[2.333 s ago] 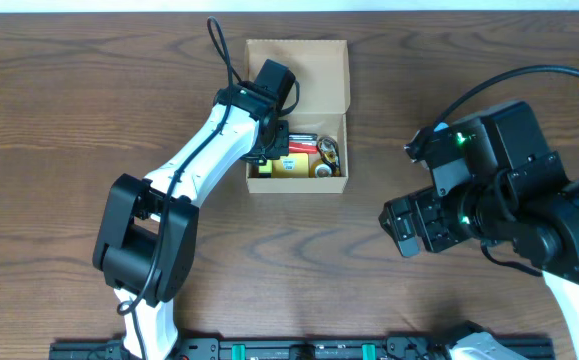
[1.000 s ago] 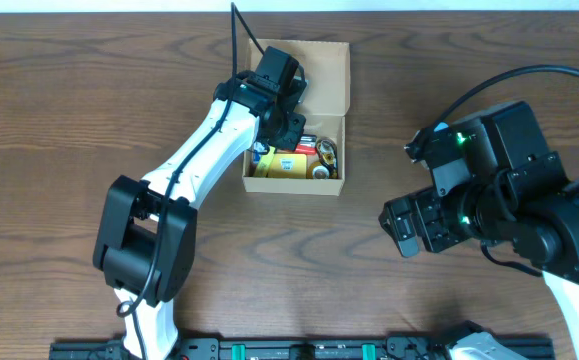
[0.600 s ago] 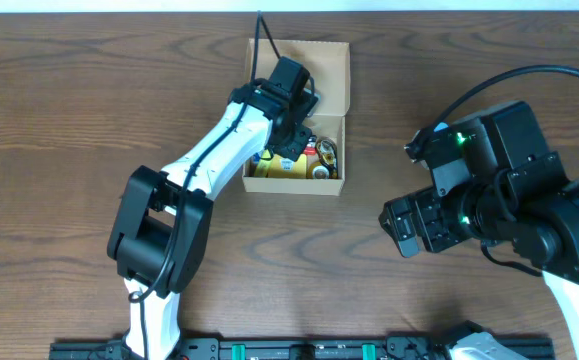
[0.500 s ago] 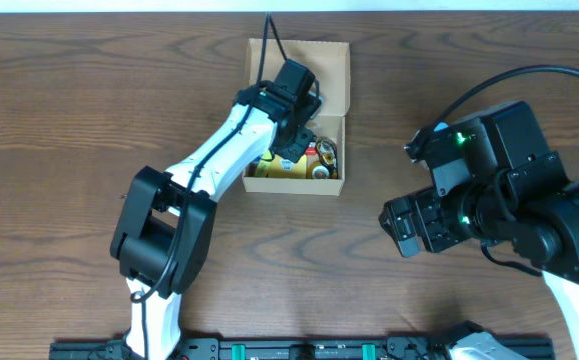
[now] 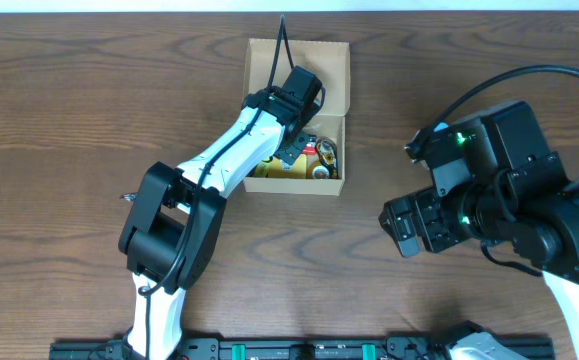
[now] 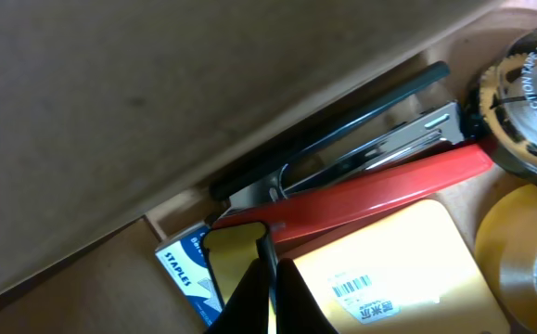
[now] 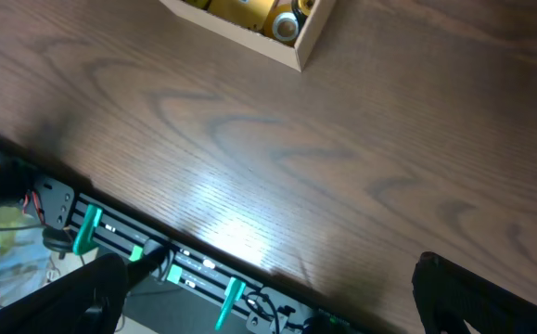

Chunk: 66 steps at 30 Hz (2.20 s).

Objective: Pack container
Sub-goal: 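Open the left gripper to release the highlighter in the box, then raise the left gripper and move it left over the black pen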

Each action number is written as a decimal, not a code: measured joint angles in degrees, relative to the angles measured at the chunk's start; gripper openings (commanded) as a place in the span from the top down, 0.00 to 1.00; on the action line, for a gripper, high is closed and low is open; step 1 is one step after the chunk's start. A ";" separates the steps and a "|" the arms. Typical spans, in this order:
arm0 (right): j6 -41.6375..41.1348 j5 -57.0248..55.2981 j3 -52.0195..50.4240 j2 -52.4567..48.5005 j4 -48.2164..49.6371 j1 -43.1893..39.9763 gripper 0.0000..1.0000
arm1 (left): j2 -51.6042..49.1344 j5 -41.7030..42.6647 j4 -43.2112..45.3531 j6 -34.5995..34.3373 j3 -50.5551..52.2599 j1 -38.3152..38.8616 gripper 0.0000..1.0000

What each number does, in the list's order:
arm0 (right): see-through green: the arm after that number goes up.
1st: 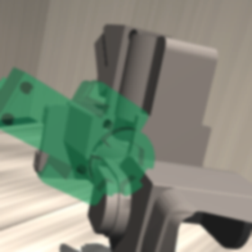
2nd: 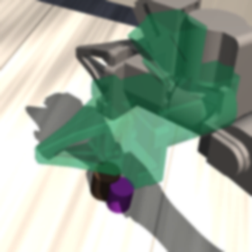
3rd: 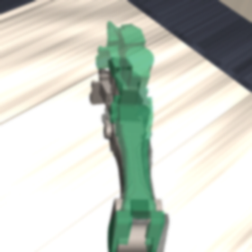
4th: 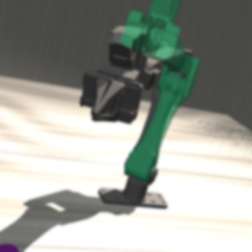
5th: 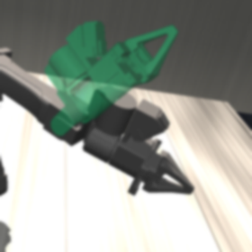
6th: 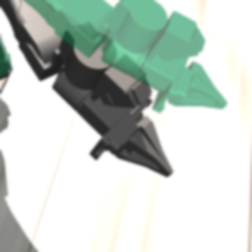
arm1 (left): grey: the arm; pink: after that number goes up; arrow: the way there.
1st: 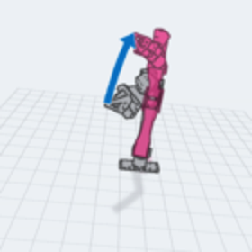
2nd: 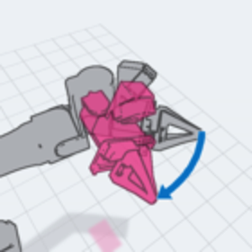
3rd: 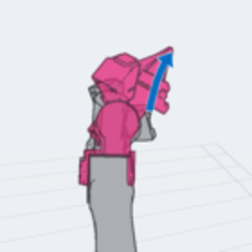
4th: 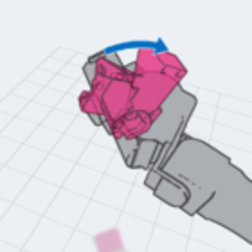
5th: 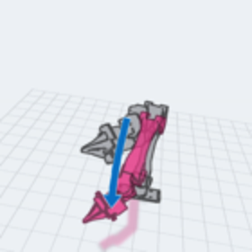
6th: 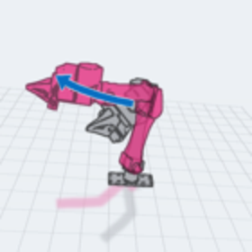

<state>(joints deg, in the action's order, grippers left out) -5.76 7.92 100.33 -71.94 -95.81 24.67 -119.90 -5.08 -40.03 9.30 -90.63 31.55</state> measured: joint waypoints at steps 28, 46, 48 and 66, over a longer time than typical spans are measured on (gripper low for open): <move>-0.02 0.00 0.00 0.00 0.00 0.00 0.01 | 0.00 4.92 1.40 5.38 0.33 0.87 0.94; 0.00 0.00 0.00 0.00 0.00 0.00 0.01 | 0.00 -8.28 4.26 5.38 3.74 0.87 0.94; 0.00 0.00 0.00 0.00 0.02 0.00 0.01 | 0.00 -9.75 4.26 4.57 3.74 0.87 0.94; 0.00 0.00 0.00 0.00 0.00 0.00 0.01 | 2.12 -12.07 5.51 2.91 0.90 -0.66 0.94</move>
<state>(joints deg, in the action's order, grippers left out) -5.76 7.92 100.33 -71.94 -95.81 24.67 -117.78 -17.15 -34.52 12.21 -89.73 30.89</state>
